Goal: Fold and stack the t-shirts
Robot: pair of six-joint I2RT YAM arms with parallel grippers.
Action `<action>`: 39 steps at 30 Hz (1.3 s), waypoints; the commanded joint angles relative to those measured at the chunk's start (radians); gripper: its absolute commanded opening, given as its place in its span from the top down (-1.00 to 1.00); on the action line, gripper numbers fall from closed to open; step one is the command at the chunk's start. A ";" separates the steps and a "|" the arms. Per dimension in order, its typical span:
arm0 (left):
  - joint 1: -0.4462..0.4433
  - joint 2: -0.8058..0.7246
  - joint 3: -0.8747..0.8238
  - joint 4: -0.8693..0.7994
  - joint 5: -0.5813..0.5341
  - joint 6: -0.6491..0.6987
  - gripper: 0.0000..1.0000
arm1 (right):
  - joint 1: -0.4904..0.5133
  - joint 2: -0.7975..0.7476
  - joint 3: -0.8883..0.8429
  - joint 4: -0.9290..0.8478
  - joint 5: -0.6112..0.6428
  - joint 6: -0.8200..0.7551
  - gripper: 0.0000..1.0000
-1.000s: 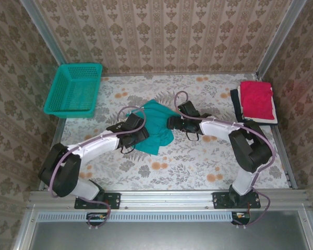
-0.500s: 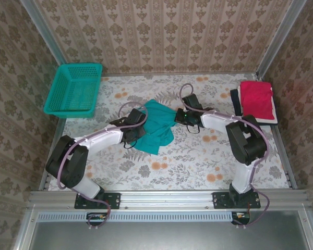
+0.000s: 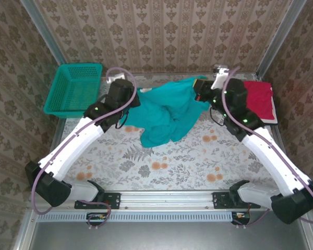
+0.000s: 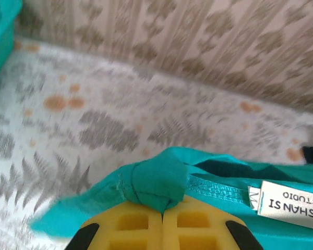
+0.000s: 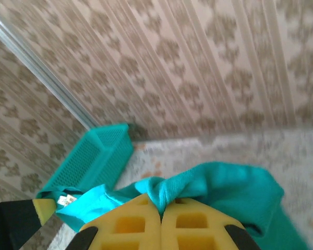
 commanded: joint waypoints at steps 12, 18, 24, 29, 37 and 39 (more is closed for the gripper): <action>-0.169 -0.063 0.347 -0.116 -0.046 0.300 1.00 | -0.010 -0.150 0.391 -0.235 0.033 -0.280 1.00; -0.251 -0.089 0.423 -0.134 -0.066 0.337 1.00 | -0.009 -0.170 0.514 -0.282 0.013 -0.314 1.00; -0.383 -0.111 0.426 -0.059 -0.258 0.499 1.00 | -0.008 -0.157 0.587 -0.336 0.041 -0.367 1.00; -0.396 -0.105 0.423 -0.038 -0.306 0.533 1.00 | -0.008 -0.141 0.591 -0.360 0.043 -0.357 1.00; -0.284 -0.047 0.353 -0.045 -0.387 0.564 1.00 | -0.010 -0.059 0.512 -0.375 0.146 -0.399 1.00; -0.205 -0.035 0.312 -0.064 -0.321 0.499 1.00 | -0.018 -0.018 0.478 -0.369 0.162 -0.398 1.00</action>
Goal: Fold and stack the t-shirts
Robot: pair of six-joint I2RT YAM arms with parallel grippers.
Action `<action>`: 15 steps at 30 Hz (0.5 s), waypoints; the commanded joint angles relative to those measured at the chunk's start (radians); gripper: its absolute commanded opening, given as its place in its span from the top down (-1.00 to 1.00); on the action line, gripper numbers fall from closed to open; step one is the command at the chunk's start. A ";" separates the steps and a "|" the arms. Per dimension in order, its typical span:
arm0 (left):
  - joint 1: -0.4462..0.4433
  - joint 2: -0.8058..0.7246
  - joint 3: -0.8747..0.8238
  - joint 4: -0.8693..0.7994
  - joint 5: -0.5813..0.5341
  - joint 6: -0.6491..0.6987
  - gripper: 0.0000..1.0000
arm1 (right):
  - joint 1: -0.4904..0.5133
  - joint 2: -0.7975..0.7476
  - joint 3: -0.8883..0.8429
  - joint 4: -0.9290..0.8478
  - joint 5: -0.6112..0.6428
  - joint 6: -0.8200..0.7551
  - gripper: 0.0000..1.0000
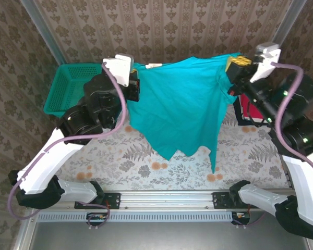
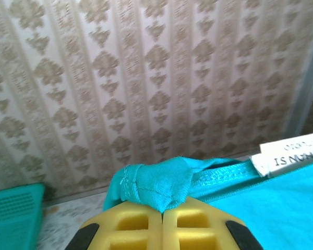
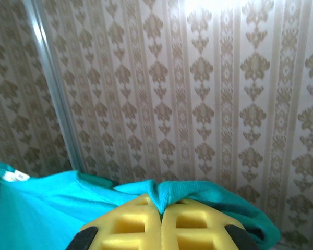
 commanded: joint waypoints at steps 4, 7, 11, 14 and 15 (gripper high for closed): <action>0.259 0.049 -0.167 -0.013 0.141 -0.156 1.00 | -0.068 0.149 -0.128 0.088 0.077 0.029 1.00; 0.360 0.112 -0.221 0.024 0.236 -0.206 1.00 | -0.123 0.269 -0.165 0.134 0.023 0.094 1.00; 0.452 0.253 -0.208 0.048 0.335 -0.244 1.00 | -0.157 0.455 -0.189 0.247 -0.037 0.160 1.00; 0.495 0.370 -0.173 0.060 0.360 -0.245 1.00 | -0.166 0.601 -0.158 0.333 -0.056 0.189 1.00; 0.498 0.406 -0.160 0.062 0.365 -0.248 1.00 | -0.168 0.649 -0.140 0.355 -0.061 0.194 1.00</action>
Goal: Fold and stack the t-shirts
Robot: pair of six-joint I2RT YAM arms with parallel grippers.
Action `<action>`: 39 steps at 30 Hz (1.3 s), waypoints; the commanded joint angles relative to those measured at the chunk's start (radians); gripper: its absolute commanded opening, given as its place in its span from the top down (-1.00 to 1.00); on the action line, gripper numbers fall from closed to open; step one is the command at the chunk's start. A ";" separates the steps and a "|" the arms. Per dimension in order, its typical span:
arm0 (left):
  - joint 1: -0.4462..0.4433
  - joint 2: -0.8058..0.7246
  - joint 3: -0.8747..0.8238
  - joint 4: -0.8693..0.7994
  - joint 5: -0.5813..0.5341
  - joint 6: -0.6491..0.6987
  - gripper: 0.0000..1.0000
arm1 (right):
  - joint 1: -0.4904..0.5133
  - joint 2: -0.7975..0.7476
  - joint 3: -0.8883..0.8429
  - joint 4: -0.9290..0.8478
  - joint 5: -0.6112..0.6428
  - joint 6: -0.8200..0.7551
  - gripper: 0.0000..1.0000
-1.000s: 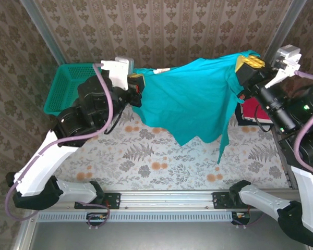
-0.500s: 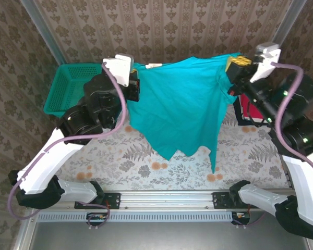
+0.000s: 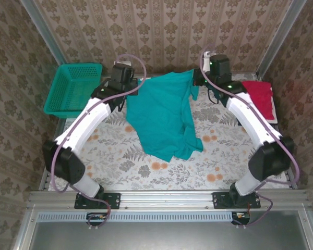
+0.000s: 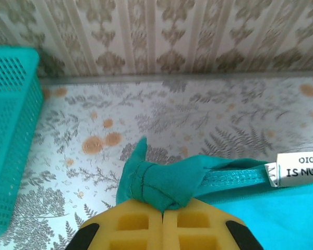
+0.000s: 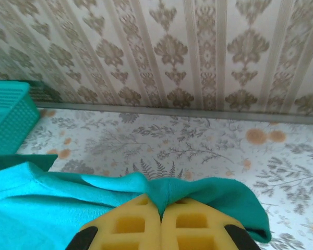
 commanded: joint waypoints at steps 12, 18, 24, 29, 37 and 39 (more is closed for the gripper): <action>0.174 0.307 0.193 -0.014 0.139 -0.085 -1.00 | -0.042 0.346 0.238 0.152 -0.035 0.131 -1.00; 0.204 0.295 0.044 0.046 0.209 -0.096 -0.99 | -0.007 0.095 -0.228 0.227 -0.118 0.173 -0.98; 0.240 0.347 -0.029 0.068 0.239 -0.159 -0.50 | 0.138 -0.126 -0.612 0.237 -0.123 0.286 -0.89; 0.244 0.389 -0.046 0.092 0.247 -0.194 -0.32 | 0.264 -0.202 -0.783 0.232 -0.108 0.440 -0.71; 0.244 0.327 -0.168 0.151 0.232 -0.264 -0.29 | 0.255 -0.082 -0.722 -0.003 0.059 0.401 -0.22; 0.245 0.284 -0.211 0.159 0.211 -0.266 -0.30 | 0.246 -0.055 -0.668 -0.084 0.110 0.357 0.14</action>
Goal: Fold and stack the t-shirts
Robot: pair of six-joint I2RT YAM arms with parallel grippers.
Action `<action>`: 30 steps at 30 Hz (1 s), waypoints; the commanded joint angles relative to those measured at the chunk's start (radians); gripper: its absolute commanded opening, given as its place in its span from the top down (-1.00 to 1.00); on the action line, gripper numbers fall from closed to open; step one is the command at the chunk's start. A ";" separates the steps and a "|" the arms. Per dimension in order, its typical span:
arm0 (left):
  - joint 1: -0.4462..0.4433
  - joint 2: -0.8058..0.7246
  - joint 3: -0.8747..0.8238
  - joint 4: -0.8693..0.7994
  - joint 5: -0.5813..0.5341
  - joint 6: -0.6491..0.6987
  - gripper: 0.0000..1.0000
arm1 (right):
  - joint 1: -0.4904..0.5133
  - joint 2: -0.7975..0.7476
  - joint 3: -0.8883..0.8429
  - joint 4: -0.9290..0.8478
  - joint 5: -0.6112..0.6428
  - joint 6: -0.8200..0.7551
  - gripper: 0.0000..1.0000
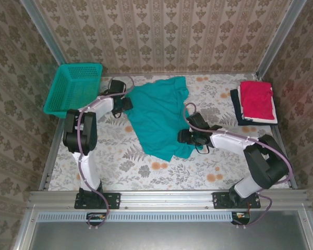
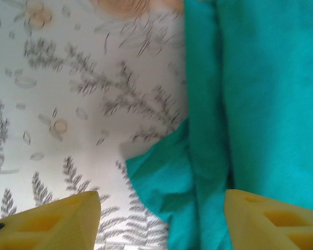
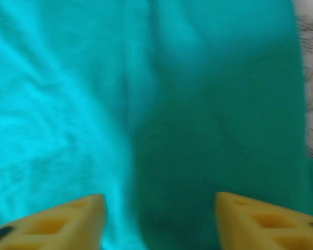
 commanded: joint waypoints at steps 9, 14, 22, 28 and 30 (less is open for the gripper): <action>0.030 -0.240 -0.219 0.067 -0.049 -0.051 -0.30 | -0.229 0.032 0.157 -0.184 0.164 -0.153 1.00; 0.033 -0.265 -0.269 0.084 -0.028 -0.075 -0.31 | -0.421 0.232 0.388 -0.213 0.156 -0.245 1.00; 0.032 -0.264 -0.317 0.104 0.022 -0.116 -0.31 | -0.485 0.336 0.677 -0.278 0.109 -0.273 -0.47; 0.032 -0.210 -0.296 0.143 0.115 -0.176 -0.09 | -0.364 0.133 0.405 -0.114 0.028 -0.238 -0.58; 0.033 -0.180 -0.274 0.150 0.130 -0.195 0.01 | -0.321 0.092 0.332 -0.094 0.009 -0.217 -0.58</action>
